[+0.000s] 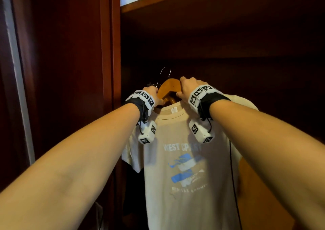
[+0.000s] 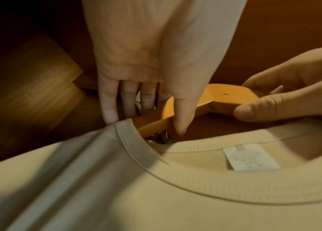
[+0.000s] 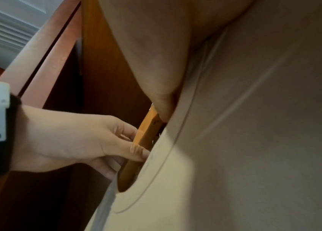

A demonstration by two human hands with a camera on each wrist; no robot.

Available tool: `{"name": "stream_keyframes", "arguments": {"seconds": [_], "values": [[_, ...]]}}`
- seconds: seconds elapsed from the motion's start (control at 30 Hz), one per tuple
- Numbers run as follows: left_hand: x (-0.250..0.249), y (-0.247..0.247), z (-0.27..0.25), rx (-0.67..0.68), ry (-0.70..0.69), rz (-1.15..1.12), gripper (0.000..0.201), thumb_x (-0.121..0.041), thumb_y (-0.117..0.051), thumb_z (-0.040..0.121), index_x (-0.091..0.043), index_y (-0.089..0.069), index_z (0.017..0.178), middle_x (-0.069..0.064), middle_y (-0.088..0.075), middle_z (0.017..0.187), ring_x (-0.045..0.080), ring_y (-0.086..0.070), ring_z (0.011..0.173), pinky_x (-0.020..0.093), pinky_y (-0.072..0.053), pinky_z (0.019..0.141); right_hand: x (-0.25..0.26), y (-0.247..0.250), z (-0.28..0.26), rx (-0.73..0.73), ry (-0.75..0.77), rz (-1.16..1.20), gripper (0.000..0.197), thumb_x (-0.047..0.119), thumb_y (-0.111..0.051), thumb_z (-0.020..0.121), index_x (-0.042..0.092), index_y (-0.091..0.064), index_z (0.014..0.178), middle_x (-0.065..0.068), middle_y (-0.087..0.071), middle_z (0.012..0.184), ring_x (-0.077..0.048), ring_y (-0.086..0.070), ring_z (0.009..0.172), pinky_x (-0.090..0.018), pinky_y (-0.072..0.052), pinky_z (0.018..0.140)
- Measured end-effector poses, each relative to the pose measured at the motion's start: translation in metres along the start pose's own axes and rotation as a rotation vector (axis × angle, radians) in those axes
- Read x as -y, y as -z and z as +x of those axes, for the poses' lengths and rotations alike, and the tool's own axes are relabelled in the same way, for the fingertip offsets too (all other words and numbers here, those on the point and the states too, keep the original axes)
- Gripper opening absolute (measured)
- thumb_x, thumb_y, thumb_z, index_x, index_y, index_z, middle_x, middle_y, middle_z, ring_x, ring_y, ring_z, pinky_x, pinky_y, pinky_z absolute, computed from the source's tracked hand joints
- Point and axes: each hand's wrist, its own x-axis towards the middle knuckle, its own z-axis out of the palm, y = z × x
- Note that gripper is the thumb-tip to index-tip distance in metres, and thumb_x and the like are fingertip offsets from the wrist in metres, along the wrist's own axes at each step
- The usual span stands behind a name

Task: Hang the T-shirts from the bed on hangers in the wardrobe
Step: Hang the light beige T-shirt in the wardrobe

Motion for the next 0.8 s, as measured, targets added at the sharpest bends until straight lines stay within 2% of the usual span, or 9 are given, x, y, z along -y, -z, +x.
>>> {"name": "stream_keyframes", "arguments": {"seconds": [0.1,0.2,0.27,0.4,0.5,0.63,0.7,0.77,0.8], "values": [[0.002,-0.001,0.009,-0.015,0.044,0.007,0.033,-0.037,-0.077,0.082,-0.013,-0.064,0.101,0.005,-0.066,0.092,0.019,-0.062,0.073,0.028,-0.048,0.061,0.007,-0.006,0.012,0.019,-0.031,0.024,0.043,0.039,-0.06,0.097,0.014,-0.047,0.129,-0.01,-0.062,0.109,-0.03,-0.064,0.094,-0.046,-0.056,0.085],[0.008,-0.006,0.017,0.02,0.074,0.034,0.033,-0.035,-0.077,0.082,-0.011,-0.065,0.101,0.009,-0.068,0.097,0.024,-0.066,0.083,0.036,-0.056,0.077,0.014,-0.016,0.022,0.059,-0.053,0.044,0.042,0.04,-0.062,0.096,0.013,-0.053,0.126,-0.01,-0.064,0.106,-0.029,-0.065,0.091,-0.044,-0.056,0.084],[0.011,-0.008,0.019,0.041,0.092,0.056,0.034,-0.036,-0.078,0.081,-0.011,-0.067,0.101,0.01,-0.068,0.098,0.026,-0.067,0.086,0.038,-0.057,0.081,0.018,-0.023,0.027,0.078,-0.051,0.04,0.042,0.04,-0.062,0.096,0.012,-0.054,0.126,-0.01,-0.064,0.106,-0.028,-0.066,0.091,-0.044,-0.057,0.085],[0.015,-0.008,0.019,0.07,0.118,0.103,0.036,-0.036,-0.078,0.081,-0.008,-0.065,0.1,0.01,-0.066,0.096,0.025,-0.065,0.084,0.033,-0.053,0.072,0.025,-0.034,0.036,0.101,-0.039,0.034,0.046,0.043,-0.062,0.096,0.012,-0.053,0.129,-0.01,-0.064,0.111,-0.028,-0.065,0.095,-0.043,-0.056,0.087],[0.02,-0.006,0.018,0.082,0.127,0.157,0.036,-0.037,-0.077,0.081,-0.009,-0.063,0.098,0.007,-0.064,0.087,0.026,-0.067,0.084,0.033,-0.055,0.073,0.032,-0.039,0.045,0.113,-0.019,0.035,0.047,0.043,-0.063,0.094,0.013,-0.053,0.129,-0.01,-0.064,0.112,-0.029,-0.066,0.095,-0.043,-0.056,0.086],[0.03,0.001,0.01,0.079,0.108,0.287,0.041,-0.035,-0.075,0.08,-0.007,-0.059,0.105,0.005,-0.059,0.081,0.022,-0.06,0.071,0.029,-0.05,0.063,0.043,-0.048,0.053,0.141,0.019,0.037,0.044,0.042,-0.065,0.094,0.013,-0.055,0.126,-0.01,-0.064,0.112,-0.03,-0.066,0.096,-0.044,-0.056,0.087],[0.03,0.005,0.0,0.109,0.071,0.375,0.035,-0.032,-0.07,0.088,-0.009,-0.056,0.11,0.006,-0.057,0.091,0.024,-0.062,0.085,0.033,-0.053,0.072,0.047,-0.052,0.055,0.163,0.029,0.033,0.046,0.04,-0.065,0.094,0.013,-0.053,0.129,-0.011,-0.063,0.116,-0.031,-0.065,0.099,-0.043,-0.055,0.086],[0.029,0.005,-0.006,0.123,0.049,0.444,0.044,-0.032,-0.069,0.091,-0.007,-0.054,0.124,0.013,-0.058,0.112,0.032,-0.061,0.105,0.04,-0.055,0.086,0.049,-0.057,0.057,0.187,0.028,0.042,0.051,0.04,-0.067,0.093,0.013,-0.049,0.132,-0.011,-0.063,0.117,-0.031,-0.064,0.1,-0.043,-0.054,0.086],[0.028,0.005,-0.007,0.133,0.042,0.467,0.048,-0.033,-0.069,0.09,-0.006,-0.053,0.127,0.014,-0.058,0.114,0.033,-0.061,0.109,0.039,-0.055,0.084,0.05,-0.06,0.058,0.2,0.024,0.043,0.054,0.042,-0.068,0.091,0.013,-0.047,0.133,-0.011,-0.063,0.116,-0.031,-0.065,0.099,-0.044,-0.054,0.087]]}}
